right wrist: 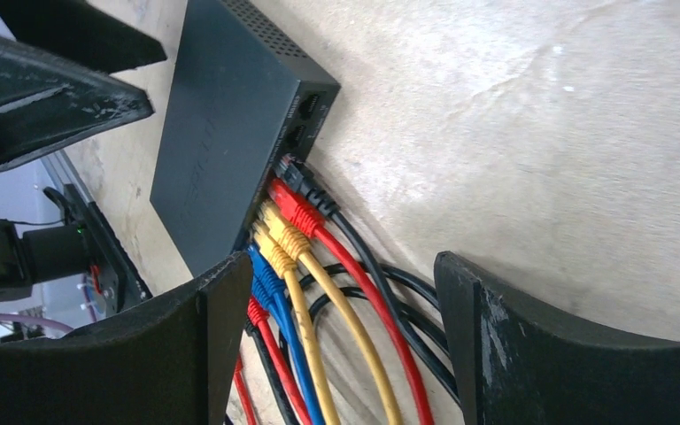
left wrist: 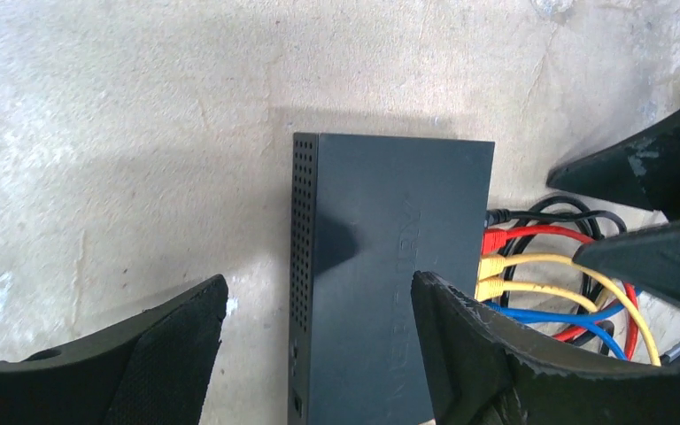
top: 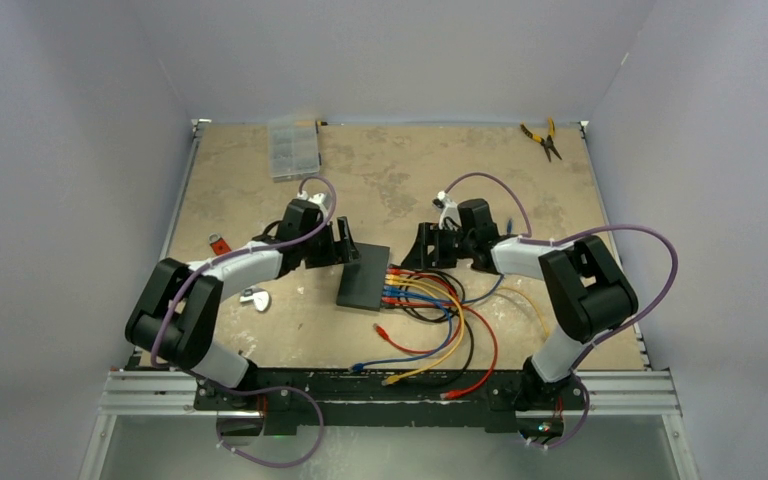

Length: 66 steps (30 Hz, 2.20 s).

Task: Pull the plug from the switch port
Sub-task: Move the switch port to the center of the board, then pull the connector from the switch port.

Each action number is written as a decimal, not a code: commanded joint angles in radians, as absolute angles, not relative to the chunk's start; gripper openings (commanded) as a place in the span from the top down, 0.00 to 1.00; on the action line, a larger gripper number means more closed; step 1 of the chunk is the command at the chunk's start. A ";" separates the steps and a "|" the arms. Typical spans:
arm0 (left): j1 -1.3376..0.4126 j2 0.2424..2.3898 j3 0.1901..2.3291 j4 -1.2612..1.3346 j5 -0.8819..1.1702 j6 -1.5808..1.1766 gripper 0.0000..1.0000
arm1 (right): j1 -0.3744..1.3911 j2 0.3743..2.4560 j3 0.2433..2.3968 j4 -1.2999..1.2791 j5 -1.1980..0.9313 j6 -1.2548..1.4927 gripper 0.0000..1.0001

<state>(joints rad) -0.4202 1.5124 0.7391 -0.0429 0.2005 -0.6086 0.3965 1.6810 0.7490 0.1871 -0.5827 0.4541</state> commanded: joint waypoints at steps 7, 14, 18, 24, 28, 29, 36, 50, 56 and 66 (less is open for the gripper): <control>-0.419 1.415 0.650 -0.038 0.196 -0.603 0.25 | 0.329 1.732 0.703 0.326 -0.737 0.479 0.21; -0.418 1.454 0.623 0.043 0.267 -0.620 0.35 | 0.328 1.833 0.743 0.298 -0.708 0.462 0.29; -0.418 1.475 0.626 0.055 0.265 -0.619 0.36 | 0.328 1.896 0.768 0.307 -0.721 0.462 0.36; -0.419 1.522 0.644 0.041 0.226 -0.604 0.36 | 0.335 1.977 0.824 0.297 -0.729 0.453 0.47; -0.419 1.525 0.661 0.003 0.184 -0.585 0.39 | 0.349 1.992 0.855 0.253 -0.700 0.420 0.50; -0.419 1.523 0.666 -0.034 0.164 -0.583 0.40 | 0.352 1.996 0.864 0.241 -0.699 0.410 0.50; -0.420 1.519 0.664 -0.069 0.134 -0.567 0.45 | 0.381 2.015 0.902 0.189 -0.701 0.356 0.53; -0.425 1.556 0.656 -0.051 0.144 -0.575 0.59 | 0.432 2.059 0.917 0.152 -0.731 0.306 0.61; -0.425 1.590 0.653 -0.025 0.169 -0.591 0.64 | 0.433 2.055 0.899 0.159 -0.744 0.303 0.63; -0.425 1.569 0.665 -0.046 0.152 -0.585 0.66 | 0.434 2.045 0.877 0.137 -0.726 0.279 0.61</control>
<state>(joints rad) -0.4255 1.5364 0.6735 0.0360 0.2264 -0.6098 0.4194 1.9942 0.9428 0.3195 -0.8494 0.3527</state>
